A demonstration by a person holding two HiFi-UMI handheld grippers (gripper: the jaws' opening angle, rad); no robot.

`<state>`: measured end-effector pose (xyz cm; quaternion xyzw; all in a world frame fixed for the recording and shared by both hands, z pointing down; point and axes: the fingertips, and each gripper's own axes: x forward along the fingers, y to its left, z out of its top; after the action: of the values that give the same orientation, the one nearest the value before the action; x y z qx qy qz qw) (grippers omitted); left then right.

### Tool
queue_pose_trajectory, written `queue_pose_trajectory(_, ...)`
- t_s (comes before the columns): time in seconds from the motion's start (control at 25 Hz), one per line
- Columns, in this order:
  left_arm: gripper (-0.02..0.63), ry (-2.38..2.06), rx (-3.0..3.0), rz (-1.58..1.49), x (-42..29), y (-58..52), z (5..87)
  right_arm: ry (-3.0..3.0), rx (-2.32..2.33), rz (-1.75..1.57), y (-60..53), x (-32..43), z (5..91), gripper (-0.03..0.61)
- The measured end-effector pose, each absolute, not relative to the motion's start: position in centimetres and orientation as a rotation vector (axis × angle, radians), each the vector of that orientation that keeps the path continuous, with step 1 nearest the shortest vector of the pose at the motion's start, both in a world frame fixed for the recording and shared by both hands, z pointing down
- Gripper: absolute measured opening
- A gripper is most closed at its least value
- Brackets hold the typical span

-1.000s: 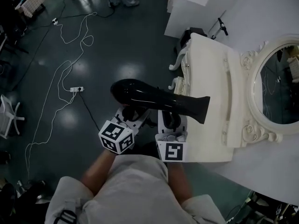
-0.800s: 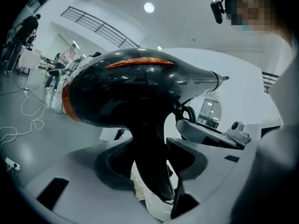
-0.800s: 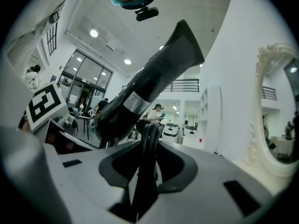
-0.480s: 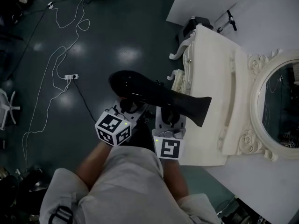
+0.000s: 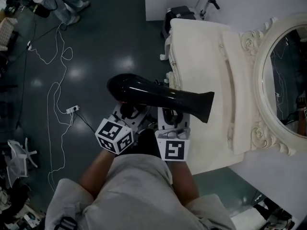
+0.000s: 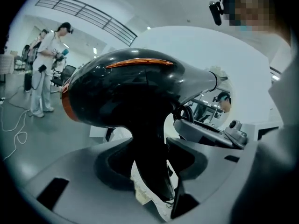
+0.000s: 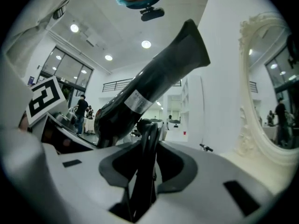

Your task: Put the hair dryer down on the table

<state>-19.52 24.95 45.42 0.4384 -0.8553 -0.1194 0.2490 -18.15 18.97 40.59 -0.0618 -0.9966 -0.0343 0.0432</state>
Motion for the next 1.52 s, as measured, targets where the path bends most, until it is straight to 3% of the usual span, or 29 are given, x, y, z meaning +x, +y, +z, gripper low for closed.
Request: queue_pose_trajectory(1.52, 0.207, -1.831, 1.695, -0.072, -20.8, 4.1, 49.6, -2.878, 0.601, -0.109, -0.2, -16.2, 44.4, 0.106)
